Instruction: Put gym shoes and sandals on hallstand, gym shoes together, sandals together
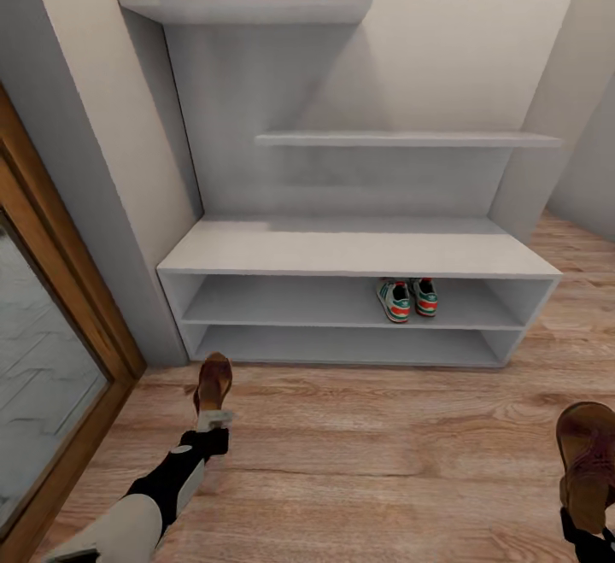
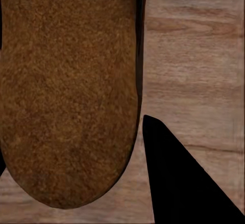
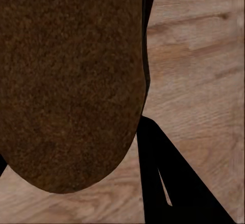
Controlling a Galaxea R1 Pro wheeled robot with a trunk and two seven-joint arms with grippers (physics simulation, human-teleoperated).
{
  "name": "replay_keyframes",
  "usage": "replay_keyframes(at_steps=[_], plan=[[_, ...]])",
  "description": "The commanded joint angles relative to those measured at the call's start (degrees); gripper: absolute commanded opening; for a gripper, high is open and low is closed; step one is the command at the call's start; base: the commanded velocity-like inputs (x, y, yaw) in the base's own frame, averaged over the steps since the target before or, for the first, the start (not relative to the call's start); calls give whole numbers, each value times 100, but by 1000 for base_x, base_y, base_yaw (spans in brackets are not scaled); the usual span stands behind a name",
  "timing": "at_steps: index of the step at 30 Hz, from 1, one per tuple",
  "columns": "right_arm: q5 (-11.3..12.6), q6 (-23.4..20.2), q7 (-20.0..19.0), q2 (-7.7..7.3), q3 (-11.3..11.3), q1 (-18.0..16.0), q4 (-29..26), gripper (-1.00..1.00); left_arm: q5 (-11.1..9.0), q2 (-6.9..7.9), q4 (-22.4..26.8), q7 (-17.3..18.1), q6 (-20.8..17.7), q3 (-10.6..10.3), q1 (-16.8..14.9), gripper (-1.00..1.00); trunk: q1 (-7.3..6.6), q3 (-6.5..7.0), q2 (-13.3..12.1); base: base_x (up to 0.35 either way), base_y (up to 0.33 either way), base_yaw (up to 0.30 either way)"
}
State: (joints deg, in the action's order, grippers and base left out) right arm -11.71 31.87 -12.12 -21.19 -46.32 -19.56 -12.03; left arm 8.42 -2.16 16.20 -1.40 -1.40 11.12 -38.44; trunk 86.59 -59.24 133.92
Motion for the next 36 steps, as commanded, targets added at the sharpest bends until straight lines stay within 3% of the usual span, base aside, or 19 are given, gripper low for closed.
replay_keyframes(at_steps=[1,2,5,13,21,30,36], plan=[[-48,-94,-25,-82,-160,-5,3,-100,98,-85,9,-28,-261,60,-170,-100,-1,-6,2,0,0,0],[-36,-506,113,-288,-334,-6,-9,-100,91,-162,21,-47,-869,57,-553,-100,-1,-6,2,0,0,0],[-40,-699,261,-330,-587,-8,-222,-100,92,-173,26,-55,-1092,65,-776,-100,-1,-6,2,0,0,0],[-41,-717,280,-249,-621,-4,-272,-100,90,-161,24,-19,-1127,49,-762,-100,43,-44,82,0,0,4],[-42,-717,280,-237,-624,-5,-273,-100,90,-185,39,10,-1119,-12,-839,-100,219,-243,403,0,0,75],[-42,-717,280,-230,-629,-6,-280,-100,82,-273,198,8,-1166,-346,-1003,-100,417,-482,764,0,0,70],[-42,-717,280,-233,-632,-5,-283,-100,90,-282,260,8,-1547,-448,-1143,-100,513,-650,934,0,0,65]])
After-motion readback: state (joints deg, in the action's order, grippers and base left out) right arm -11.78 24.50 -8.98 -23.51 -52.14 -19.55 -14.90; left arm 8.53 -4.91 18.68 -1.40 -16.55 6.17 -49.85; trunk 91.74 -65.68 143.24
